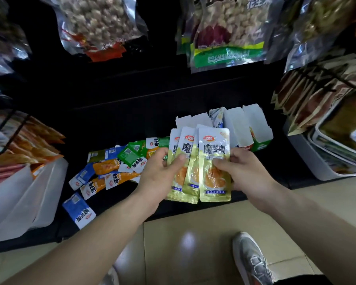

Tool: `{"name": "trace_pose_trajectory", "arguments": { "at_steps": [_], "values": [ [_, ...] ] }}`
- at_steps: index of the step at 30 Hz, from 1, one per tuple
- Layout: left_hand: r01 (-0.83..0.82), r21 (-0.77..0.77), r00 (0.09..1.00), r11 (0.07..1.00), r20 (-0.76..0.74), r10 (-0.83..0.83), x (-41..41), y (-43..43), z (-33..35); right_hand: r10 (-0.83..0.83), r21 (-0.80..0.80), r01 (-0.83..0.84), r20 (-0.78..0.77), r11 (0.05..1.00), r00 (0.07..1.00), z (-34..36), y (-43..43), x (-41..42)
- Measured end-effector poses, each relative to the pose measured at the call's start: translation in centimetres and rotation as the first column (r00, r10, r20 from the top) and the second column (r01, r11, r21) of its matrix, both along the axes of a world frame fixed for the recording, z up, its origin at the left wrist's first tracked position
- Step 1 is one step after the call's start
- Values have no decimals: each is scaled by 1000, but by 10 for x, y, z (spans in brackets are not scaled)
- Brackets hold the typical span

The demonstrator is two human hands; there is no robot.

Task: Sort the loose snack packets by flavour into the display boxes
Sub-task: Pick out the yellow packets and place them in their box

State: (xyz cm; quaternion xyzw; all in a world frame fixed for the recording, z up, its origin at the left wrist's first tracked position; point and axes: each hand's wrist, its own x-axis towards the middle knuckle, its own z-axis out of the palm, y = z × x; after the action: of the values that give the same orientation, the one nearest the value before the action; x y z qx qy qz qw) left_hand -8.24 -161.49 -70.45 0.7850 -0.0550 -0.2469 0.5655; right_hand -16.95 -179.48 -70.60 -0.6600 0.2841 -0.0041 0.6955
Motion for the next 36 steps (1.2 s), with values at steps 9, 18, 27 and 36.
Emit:
{"name": "trace_pose_trajectory", "arguments": {
  "at_steps": [9, 18, 27, 36],
  "values": [
    [80, -28, 997, 996, 19, -79, -11, -8, -5, 6, -62, -8, -33, 998, 999, 4, 12, 1],
    [143, 70, 990, 987, -21, -142, -12, -14, -16, 15, -82, -28, -158, 996, 987, -7, 1, 12],
    [-135, 169, 989, 976, -36, 143, 54, -43, -57, 375, -424, -578, -472, 697, 798, -41, -60, 57],
    [-227, 77, 974, 971, -12, 228, 135, -92, -129, 499, -546, -660, -435, 516, 750, -112, -91, 108]
  ]
}}
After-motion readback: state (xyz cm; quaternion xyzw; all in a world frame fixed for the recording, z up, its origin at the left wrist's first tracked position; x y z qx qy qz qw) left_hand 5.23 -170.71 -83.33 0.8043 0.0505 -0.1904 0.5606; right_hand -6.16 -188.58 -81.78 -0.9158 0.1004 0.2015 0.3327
